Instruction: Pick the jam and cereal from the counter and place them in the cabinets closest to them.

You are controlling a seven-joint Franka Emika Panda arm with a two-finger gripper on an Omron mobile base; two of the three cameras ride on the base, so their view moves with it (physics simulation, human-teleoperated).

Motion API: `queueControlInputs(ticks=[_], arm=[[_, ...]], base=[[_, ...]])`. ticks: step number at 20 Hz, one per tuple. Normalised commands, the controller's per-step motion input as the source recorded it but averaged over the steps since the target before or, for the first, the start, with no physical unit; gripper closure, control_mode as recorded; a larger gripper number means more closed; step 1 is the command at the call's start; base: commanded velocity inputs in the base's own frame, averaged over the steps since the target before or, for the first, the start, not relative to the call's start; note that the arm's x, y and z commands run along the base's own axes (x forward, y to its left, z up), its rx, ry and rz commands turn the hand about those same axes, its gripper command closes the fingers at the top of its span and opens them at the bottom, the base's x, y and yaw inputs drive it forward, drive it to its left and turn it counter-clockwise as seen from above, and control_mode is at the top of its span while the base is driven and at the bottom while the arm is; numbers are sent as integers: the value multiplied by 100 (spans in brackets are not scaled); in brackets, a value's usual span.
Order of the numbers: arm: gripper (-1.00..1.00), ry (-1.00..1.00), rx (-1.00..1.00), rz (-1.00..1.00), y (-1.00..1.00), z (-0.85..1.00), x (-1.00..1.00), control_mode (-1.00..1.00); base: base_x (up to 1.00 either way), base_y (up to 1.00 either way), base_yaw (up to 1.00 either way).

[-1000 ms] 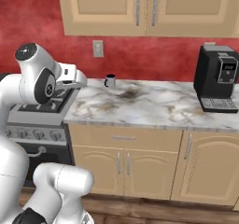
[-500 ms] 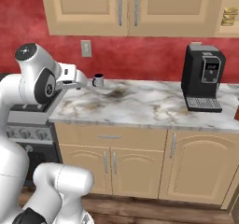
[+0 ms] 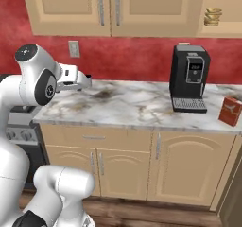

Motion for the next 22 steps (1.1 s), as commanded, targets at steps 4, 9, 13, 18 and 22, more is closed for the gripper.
queueControlInputs(ticks=[4,9,13,18,22], arm=[[-100,0,0,0,0,0,0,100],[-100,0,0,0,0,0,0,100],[-100,0,0,0,0,0,0,100],[-100,0,0,0,0,0,0,100],[-100,0,0,0,0,0,0,100]], base=[[0,-52,0],[0,-52,0],[0,-54,0],[0,-52,0],[0,-54,0]])
